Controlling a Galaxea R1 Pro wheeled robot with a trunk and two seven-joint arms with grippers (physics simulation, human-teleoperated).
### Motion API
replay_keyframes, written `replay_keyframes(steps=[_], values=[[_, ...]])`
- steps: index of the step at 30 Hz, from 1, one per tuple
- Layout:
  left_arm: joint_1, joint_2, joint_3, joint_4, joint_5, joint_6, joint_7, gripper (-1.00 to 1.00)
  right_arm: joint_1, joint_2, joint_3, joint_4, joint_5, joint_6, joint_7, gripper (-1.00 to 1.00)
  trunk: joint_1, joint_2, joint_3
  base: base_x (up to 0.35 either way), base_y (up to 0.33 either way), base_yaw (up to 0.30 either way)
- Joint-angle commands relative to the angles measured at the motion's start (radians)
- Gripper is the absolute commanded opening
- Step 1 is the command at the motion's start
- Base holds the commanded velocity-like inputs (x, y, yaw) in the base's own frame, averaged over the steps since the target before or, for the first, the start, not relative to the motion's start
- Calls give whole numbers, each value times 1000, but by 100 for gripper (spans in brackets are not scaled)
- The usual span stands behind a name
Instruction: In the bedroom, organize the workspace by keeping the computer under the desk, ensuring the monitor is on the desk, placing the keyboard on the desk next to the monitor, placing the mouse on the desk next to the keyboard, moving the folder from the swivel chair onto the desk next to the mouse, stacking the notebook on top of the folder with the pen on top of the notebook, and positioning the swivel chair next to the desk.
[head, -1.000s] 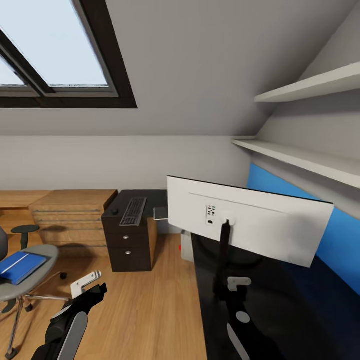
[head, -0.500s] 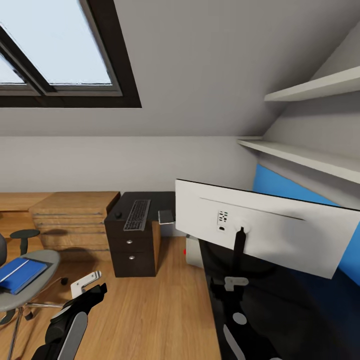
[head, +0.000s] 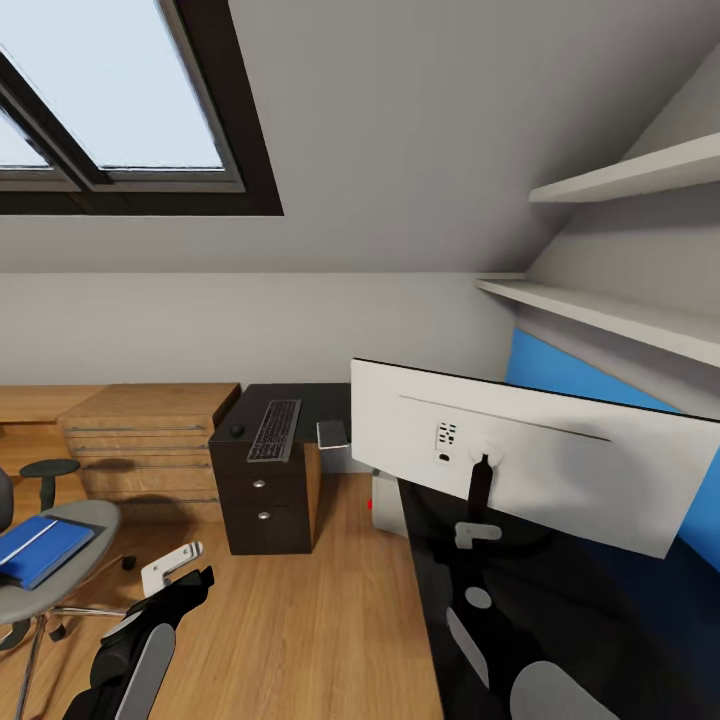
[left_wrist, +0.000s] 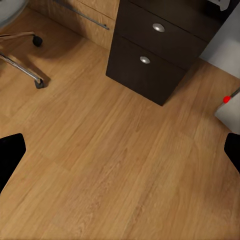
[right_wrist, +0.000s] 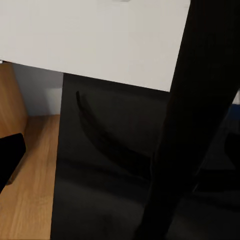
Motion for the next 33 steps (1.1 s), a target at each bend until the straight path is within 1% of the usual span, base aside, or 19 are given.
replay_keyframes(steps=[1, 12, 13, 17, 19, 20, 21, 22, 24, 29, 33], values=[[-1, 0, 1, -1, 11, 3, 7, 100, -2, -1, 8, 2, -7, -3, -9, 100, 0, -1, -2, 0, 0, 0], [-1, 1, 2, -1, 9, 3, 7, 100, -5, -4, 3, 13, -9, -2, -16, 100, 0, -1, -2, 0, 0, 0], [-1, 0, 2, -1, 10, 3, 7, 100, -5, -7, -10, 13, -9, -1, -17, 100, 0, -1, -2, 0, 0, 0], [-1, 0, 2, 0, 10, 3, 7, 100, -9, -17, -18, 13, -9, 1, -17, 100, 0, -1, -2, 0, 0, 0], [-1, 0, 2, 0, 10, 3, 7, 100, -21, -31, -23, 14, -9, 4, -17, 100, 0, -1, -2, 0, 0, 0], [-1, 0, 2, 1, 10, 3, 7, 100, -35, -42, -32, 14, -10, 6, -19, 100, 0, -1, -2, 0, 0, 0], [-1, 0, 2, 1, 10, 3, 7, 100, -42, -48, -40, 15, -10, 8, -21, 100, 0, -1, -2, 0, 0, 0], [-1, 0, 2, 1, 11, 3, 7, 100, -54, -57, -61, 15, -11, 11, -22, 100, 0, -1, -2, 0, 0, 0], [-1, 0, 2, 0, 11, 3, 7, 100, -63, -65, -88, 16, -11, 15, -23, 100, 0, -1, -2, 0, 0, 0], [-1, 0, 2, 0, 11, 3, 7, 100, -76, -75, -142, 16, -11, 24, -24, 100, 0, -1, -2, 0, 0, 0], [-1, 0, 2, 0, 11, 3, 7, 100, -79, -77, -156, 16, -11, 25, -24, 100, 0, -1, -2, 0, 0, 0]])
